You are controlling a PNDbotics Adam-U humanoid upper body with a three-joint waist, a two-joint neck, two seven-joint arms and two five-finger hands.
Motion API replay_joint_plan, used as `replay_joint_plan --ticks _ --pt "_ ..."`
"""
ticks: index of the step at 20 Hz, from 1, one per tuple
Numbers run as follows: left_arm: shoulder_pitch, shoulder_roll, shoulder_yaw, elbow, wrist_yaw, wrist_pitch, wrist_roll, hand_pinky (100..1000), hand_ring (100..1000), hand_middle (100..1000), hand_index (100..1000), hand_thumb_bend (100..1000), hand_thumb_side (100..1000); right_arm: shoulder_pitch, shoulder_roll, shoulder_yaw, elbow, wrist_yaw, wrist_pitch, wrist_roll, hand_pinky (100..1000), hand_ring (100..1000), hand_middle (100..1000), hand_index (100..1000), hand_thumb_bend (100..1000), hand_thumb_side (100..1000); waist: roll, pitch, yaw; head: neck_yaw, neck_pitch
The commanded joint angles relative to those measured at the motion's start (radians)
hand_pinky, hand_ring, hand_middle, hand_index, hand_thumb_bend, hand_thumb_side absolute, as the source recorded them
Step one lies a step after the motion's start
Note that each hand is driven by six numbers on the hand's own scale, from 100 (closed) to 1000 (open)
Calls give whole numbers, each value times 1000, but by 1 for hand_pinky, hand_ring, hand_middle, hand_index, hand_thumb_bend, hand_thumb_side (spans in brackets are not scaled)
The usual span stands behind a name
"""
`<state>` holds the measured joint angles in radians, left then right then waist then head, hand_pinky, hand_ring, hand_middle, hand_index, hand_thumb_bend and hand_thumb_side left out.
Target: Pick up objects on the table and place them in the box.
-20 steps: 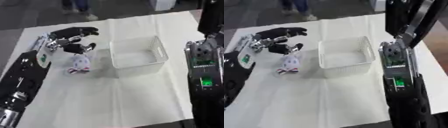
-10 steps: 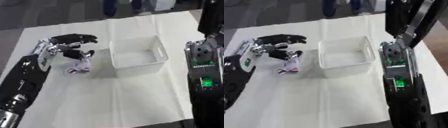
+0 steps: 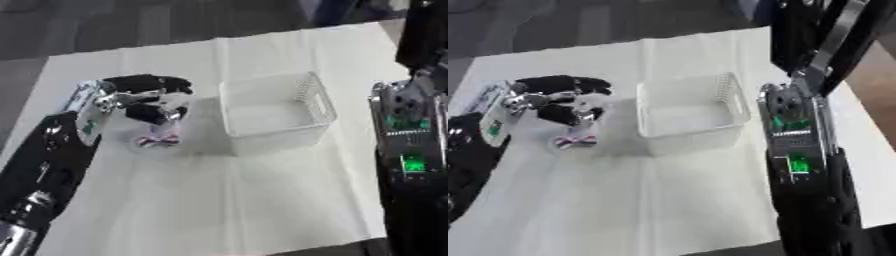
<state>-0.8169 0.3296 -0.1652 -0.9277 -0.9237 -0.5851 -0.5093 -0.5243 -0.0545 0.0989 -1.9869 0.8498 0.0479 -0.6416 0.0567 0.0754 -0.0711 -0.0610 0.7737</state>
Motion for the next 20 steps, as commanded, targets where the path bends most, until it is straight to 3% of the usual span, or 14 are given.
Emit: replay_joint_plan --ticks 1,20 --pt "-9 25 -4 -7 0 -32 -62 1000 1000 1000 1000 100 1000 -10 -9 1 -13 1 0 0 356 493 646 836 100 860 -2 -11 1 6 -4" --pt "4 23 -8 4 -16 -82 -311 1000 1000 1000 1000 100 1000 -11 -6 1 -13 6 -3 -4 359 496 646 836 100 858 -2 -11 -1 5 -4"
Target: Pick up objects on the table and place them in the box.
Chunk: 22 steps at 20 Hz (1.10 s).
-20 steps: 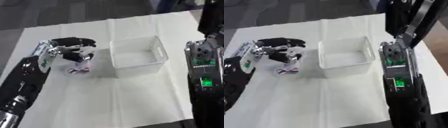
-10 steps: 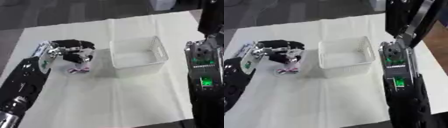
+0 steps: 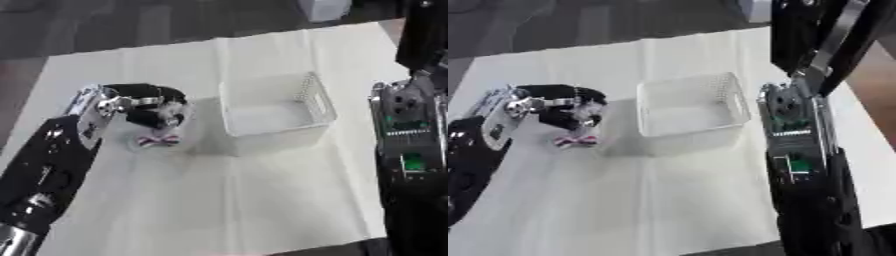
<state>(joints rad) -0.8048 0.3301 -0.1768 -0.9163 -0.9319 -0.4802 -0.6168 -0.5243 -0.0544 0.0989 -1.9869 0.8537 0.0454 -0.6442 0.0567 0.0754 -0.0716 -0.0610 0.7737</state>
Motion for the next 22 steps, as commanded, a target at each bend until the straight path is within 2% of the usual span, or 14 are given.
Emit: replay_joint_plan --ticks 1,10,12,14,15,17,18,20,21,22 --pt "-3 20 5 -9 -5 -186 -207 1000 1000 1000 1000 100 1000 -11 -6 1 -13 3 -1 -2 359 496 646 836 100 858 -2 -11 0 5 -4" --pt "48 2 -16 -9 -4 -185 -279 1000 1000 1000 1000 100 1000 -13 -4 2 -13 3 0 -2 359 497 646 836 100 858 -3 -10 0 4 -4" --pt "55 -2 -23 -17 -1 -195 -288 1000 1000 1000 1000 137 1000 -14 -4 2 -13 4 0 -2 360 497 646 836 100 857 -3 -10 -1 5 -4" --pt "59 -4 -27 -25 0 -207 -290 962 1000 1000 1000 195 994 -14 -4 2 -13 4 -1 -2 360 497 646 836 100 857 -3 -10 -1 6 -4" --pt "62 -5 -26 -30 2 -210 -290 937 1000 1000 1000 240 909 -14 -4 2 -13 4 -1 -2 360 497 646 836 100 857 -3 -10 -1 5 -4" --pt "66 -5 -21 -40 10 -208 -288 854 1000 1000 1000 271 743 -14 -3 2 -13 4 -1 -2 360 497 646 836 100 857 -3 -10 -1 4 -4" --pt "69 -5 -20 -45 14 -203 -285 797 966 1000 1000 252 677 -14 -3 2 -13 5 -1 -3 360 497 646 836 100 857 -3 -9 -1 3 -4" --pt "73 -4 -18 -58 24 -188 -270 625 879 1000 1000 159 505 -14 -3 2 -13 5 -1 -3 360 497 646 836 100 857 -3 -9 -1 2 -4" --pt "76 -3 -16 -68 28 -178 -257 480 800 1000 1000 100 374 -14 -3 2 -13 5 -1 -3 360 497 646 836 100 857 -3 -9 -1 1 -4" --pt "78 -3 -16 -75 31 -169 -245 394 742 961 1000 100 295 -15 -3 2 -13 5 -1 -3 360 497 646 836 100 857 -2 -8 -1 1 -4"
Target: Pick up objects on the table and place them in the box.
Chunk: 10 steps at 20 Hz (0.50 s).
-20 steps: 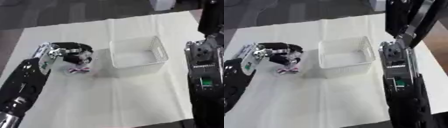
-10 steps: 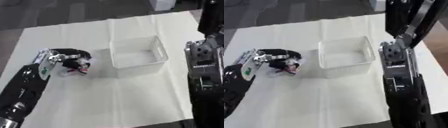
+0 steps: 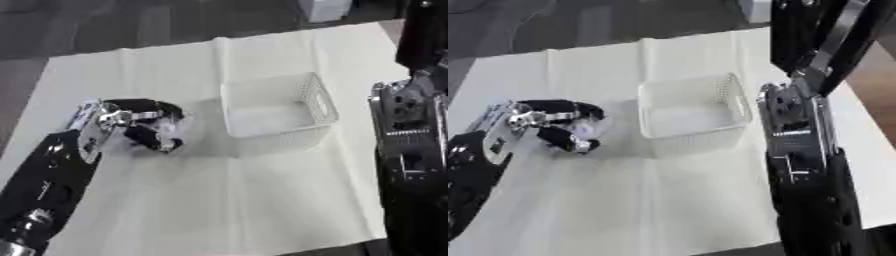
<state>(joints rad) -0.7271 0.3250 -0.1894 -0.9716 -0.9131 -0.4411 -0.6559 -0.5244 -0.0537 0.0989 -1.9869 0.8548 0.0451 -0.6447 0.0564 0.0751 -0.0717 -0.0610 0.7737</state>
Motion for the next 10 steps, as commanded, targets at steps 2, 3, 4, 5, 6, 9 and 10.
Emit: replay_joint_plan --ticks 2,3,4,5,6,9,10 --pt "8 4 -1 -38 19 -188 -173 246 617 869 999 100 178 -15 -4 2 -13 4 -1 -3 360 497 646 836 100 857 -2 -8 -1 0 -4" --pt "13 3 2 -48 27 -179 -151 162 559 817 968 100 219 -15 -4 1 -13 4 -1 -3 360 497 646 836 100 857 -2 -8 0 0 -4" --pt "17 4 2 -55 35 -171 -130 100 498 761 935 100 267 -15 -4 1 -13 4 0 -3 360 497 646 836 100 857 -2 -8 0 -1 -4" --pt "23 3 5 -64 49 -162 -105 100 436 690 894 100 323 -15 -4 1 -13 4 0 -3 360 497 646 836 100 857 -3 -7 0 -1 -4" --pt "29 3 5 -72 62 -156 -81 100 423 675 885 100 327 -15 -4 1 -13 4 0 -4 360 497 646 836 100 857 -3 -7 0 -2 -4" --pt "46 3 10 -92 116 -144 -4 100 205 439 687 100 388 -15 -4 1 -13 4 1 -4 359 496 645 835 100 857 -3 -7 1 -2 -4" --pt "51 4 10 -97 134 -144 24 100 205 439 687 100 388 -15 -4 0 -13 4 2 -4 359 496 645 835 100 857 -4 -6 1 -2 -4"
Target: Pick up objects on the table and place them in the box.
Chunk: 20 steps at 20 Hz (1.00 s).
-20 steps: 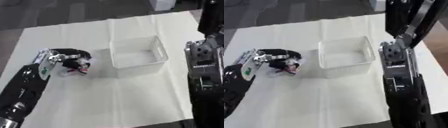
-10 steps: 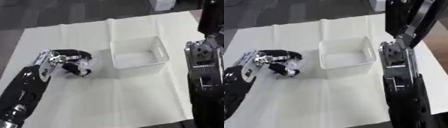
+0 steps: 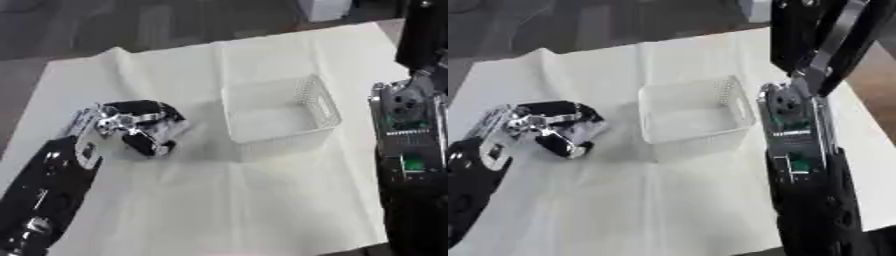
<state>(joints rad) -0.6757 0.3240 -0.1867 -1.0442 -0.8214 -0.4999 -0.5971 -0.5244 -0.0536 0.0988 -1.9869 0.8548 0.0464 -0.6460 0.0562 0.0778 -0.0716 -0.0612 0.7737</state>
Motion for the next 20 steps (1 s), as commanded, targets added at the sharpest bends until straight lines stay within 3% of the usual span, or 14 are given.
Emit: replay_joint_plan --ticks 1,3,4,5,9,20 --pt "4 4 8 -31 59 -88 -3 100 100 292 524 100 403 -15 -5 0 -13 3 1 -2 358 495 645 835 100 853 -4 -9 2 -2 -4" --pt "14 4 8 -38 88 -98 58 100 100 186 421 100 413 -16 -5 0 -13 2 3 -2 357 495 645 835 100 858 -5 -8 3 -1 -4" --pt "18 3 7 -38 101 -102 83 100 100 196 429 100 411 -16 -6 0 -13 2 4 -2 357 495 645 835 100 858 -5 -7 3 0 -4" --pt "22 2 6 -37 115 -104 104 100 100 100 350 100 428 -17 -6 0 -13 1 4 -2 356 494 645 835 100 859 -5 -7 3 0 -4" --pt "31 -1 5 -43 164 -103 161 100 100 100 293 100 451 -17 -6 -1 -13 0 7 -2 356 494 645 835 100 859 -6 -6 3 2 -4" --pt "17 2 2 -118 210 -114 258 100 100 100 271 100 502 -14 -2 0 -13 7 2 -2 360 496 645 835 100 856 -3 -11 2 4 -4"
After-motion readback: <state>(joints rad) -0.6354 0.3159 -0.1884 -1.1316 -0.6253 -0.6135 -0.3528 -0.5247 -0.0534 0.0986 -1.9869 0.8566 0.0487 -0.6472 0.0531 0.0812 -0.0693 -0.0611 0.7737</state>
